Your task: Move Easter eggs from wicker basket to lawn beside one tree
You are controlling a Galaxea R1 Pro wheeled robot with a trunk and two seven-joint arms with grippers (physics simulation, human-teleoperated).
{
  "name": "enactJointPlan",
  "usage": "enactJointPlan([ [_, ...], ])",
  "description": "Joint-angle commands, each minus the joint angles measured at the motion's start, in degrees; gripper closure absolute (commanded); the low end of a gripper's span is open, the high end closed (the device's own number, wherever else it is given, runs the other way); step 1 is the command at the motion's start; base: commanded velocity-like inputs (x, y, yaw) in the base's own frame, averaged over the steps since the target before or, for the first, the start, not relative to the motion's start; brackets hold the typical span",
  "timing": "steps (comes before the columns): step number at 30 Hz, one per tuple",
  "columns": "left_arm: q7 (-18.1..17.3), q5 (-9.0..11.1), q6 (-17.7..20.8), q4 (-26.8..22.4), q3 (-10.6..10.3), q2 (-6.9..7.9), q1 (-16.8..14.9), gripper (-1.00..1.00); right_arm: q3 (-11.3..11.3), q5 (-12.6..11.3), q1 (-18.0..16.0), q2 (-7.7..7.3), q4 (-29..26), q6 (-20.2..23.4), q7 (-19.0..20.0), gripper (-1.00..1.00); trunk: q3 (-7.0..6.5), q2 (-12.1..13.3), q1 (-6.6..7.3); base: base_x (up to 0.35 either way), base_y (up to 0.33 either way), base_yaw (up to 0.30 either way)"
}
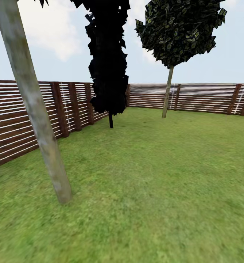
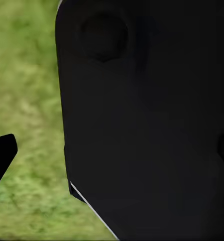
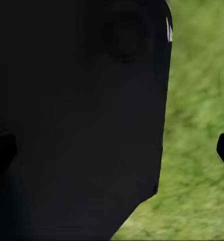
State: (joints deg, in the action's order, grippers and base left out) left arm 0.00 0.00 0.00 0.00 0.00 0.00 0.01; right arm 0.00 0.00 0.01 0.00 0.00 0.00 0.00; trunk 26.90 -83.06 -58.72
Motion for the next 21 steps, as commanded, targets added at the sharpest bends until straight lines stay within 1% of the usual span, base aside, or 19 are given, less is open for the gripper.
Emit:
enactJointPlan([
  [1,-0.1,0.2,0.3,-0.2,0.2,0.33,0.0,-1.0,-0.3,-0.3,0.2,0.33,0.2,0.1,0.1,-1.0,0.03,0.0,0.0,0.0,0.0,0.0],
  [2,-0.1,0.3,0.7,-0.2,0.4,0.57,0.0,-1.0,-0.4,-0.3,0.2,0.57,0.2,0.1,0.2,-1.0,0.03,0.0,0.0,0.0,0.0,0.0],
  [4,-0.1,0.3,1.2,-0.2,0.4,0.54,0.0,-1.0,-0.3,-0.3,0.2,0.58,0.2,0.1,0.2,-1.0,0.03,0.0,0.0,0.0,0.0,0.0],
  [14,-0.1,0.3,1.2,-0.2,0.4,0.54,0.0,-1.0,-0.3,-0.3,0.2,0.58,0.2,0.1,0.2,-1.0,0.03,0.0,0.0,0.0,0.0,0.0],
  [18,0.4,0.0,-0.1,-0.2,0.2,0.6,0.0,-1.0,-0.5,-0.3,0.2,0.64,0.1,0.2,0.1,-1.0,0.03,0.0,0.0,0.205,0.0,-0.164],
  [21,0.5,-0.1,-1.0,-0.2,0.1,0.61,0.0,-1.0,-1.4,-0.3,0.2,0.62,0.1,0.2,0.1,-1.0,0.06,0.0,0.0,0.297,-0.015,-0.138],
])
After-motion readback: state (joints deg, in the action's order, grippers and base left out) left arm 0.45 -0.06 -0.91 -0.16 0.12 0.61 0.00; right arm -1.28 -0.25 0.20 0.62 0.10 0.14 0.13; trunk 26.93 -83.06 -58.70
